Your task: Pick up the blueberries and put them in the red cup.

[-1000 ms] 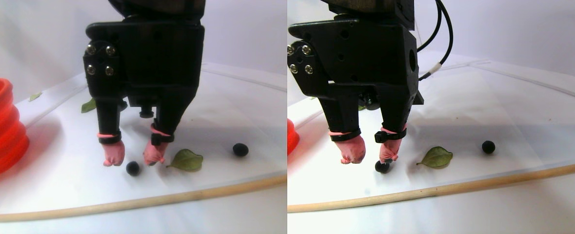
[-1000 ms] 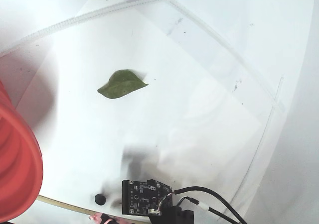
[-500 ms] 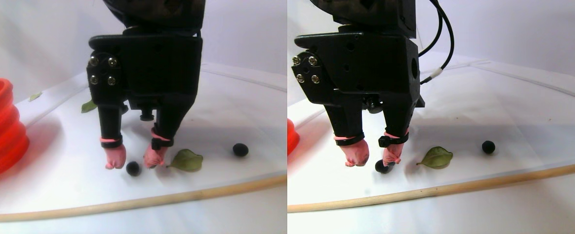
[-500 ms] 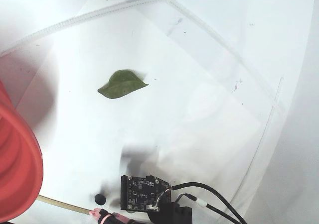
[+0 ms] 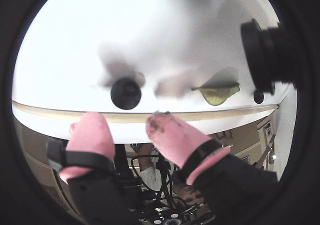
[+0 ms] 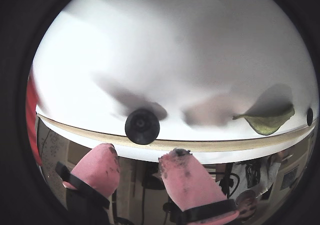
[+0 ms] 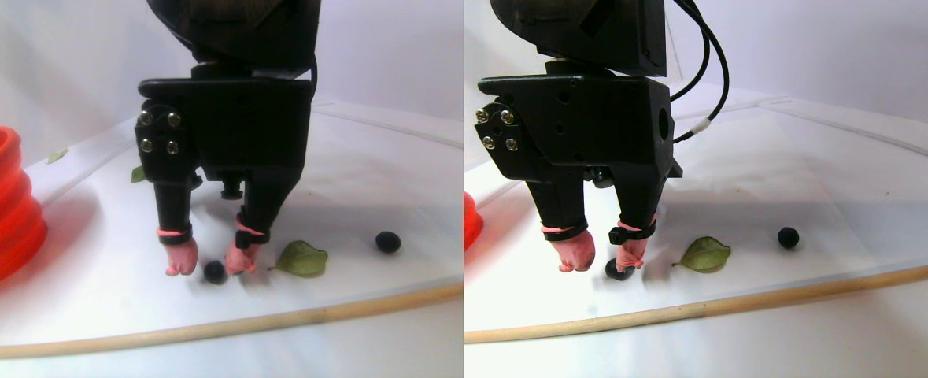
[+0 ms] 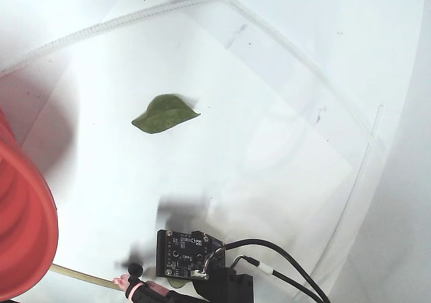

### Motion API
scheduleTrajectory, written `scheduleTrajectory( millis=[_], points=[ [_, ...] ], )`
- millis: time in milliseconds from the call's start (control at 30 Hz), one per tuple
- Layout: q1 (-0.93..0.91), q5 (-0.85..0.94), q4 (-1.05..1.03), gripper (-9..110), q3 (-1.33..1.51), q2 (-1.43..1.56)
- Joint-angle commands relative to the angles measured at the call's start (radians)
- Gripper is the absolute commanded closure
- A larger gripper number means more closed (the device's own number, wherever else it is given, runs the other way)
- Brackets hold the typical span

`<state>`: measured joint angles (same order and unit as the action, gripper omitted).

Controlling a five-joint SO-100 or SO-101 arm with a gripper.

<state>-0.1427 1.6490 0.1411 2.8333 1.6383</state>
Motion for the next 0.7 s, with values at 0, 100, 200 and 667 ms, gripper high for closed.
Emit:
scheduleTrajectory(
  millis=[0,100,200,667],
  points=[
    [0.015,-0.005,0.014,85,-0.005,-0.009],
    [0.014,0.0,0.04,85,-0.008,-0.029],
    [0.012,0.006,0.078,85,-0.009,-0.058],
    [0.014,0.008,0.137,85,-0.009,-0.089]
  ],
)
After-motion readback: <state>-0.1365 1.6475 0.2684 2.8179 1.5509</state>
